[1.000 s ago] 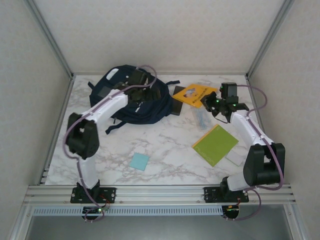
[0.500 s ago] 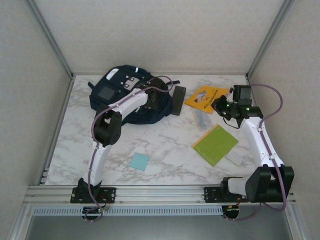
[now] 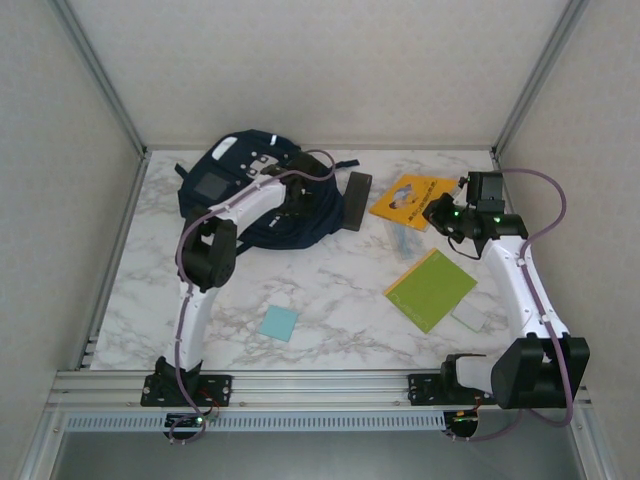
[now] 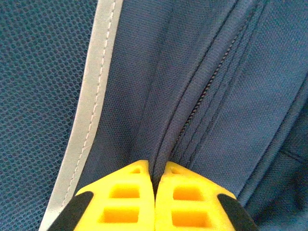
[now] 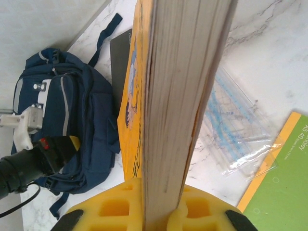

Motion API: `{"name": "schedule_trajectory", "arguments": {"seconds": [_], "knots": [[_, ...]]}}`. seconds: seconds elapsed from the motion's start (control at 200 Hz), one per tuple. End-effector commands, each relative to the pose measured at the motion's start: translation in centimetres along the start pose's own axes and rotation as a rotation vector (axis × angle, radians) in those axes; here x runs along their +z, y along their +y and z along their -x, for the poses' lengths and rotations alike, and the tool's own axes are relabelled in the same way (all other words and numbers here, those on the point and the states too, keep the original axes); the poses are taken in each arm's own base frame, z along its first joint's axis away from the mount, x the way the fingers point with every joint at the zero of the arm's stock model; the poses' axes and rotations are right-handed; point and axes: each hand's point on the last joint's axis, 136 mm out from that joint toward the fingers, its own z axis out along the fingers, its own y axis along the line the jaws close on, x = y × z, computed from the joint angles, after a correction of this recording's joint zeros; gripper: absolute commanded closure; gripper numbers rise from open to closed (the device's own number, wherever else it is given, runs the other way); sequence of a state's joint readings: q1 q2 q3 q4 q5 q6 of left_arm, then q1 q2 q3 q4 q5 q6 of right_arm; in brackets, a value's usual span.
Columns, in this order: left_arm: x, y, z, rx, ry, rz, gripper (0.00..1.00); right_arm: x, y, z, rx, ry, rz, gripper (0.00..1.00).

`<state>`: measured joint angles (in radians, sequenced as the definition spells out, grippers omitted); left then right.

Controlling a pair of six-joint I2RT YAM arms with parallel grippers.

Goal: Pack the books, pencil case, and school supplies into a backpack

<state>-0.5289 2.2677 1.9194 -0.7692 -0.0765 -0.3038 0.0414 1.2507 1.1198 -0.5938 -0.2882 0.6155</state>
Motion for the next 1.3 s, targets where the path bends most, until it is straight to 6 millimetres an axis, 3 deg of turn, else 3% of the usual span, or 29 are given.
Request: {"name": "schedule_trajectory", "arguments": {"seconds": [0.0,0.14,0.285,0.46,0.596,0.856,0.991,1.206,1.296], "knots": [[-5.4,0.4,0.3,-0.131,0.008,-0.132,1.00,-1.1,2.6,2.0,-0.054,-0.072,0.099,1.00],[-10.5,-0.1,2.4,-0.268,-0.033,-0.348,1.00,0.0,3.9,1.6,-0.030,-0.032,0.194,1.00],[-14.5,-0.3,4.0,-0.341,-0.066,-0.489,1.00,1.2,6.4,0.6,-0.052,0.015,0.287,1.00],[-17.7,-0.7,5.4,-0.426,-0.080,-0.655,1.00,3.3,10.1,-1.3,-0.100,0.087,0.368,1.00],[-19.6,-1.2,6.2,-0.450,-0.100,-0.735,1.00,6.3,13.7,-3.6,-0.130,0.160,0.439,1.00],[-21.8,-1.4,5.9,-0.437,-0.113,-0.782,1.00,13.9,21.2,-8.0,-0.162,0.287,0.628,1.00],[-22.1,-1.1,5.6,-0.441,-0.117,-0.780,1.00,17.5,23.9,-10.2,-0.179,0.361,0.687,1.00],[-21.4,-0.4,5.5,-0.471,-0.118,-0.774,1.00,22.4,26.1,-13.3,-0.143,0.463,0.703,1.00],[-21.1,0.0,5.5,-0.478,-0.123,-0.760,1.00,23.7,25.4,-13.8,-0.113,0.492,0.641,0.87]]}}
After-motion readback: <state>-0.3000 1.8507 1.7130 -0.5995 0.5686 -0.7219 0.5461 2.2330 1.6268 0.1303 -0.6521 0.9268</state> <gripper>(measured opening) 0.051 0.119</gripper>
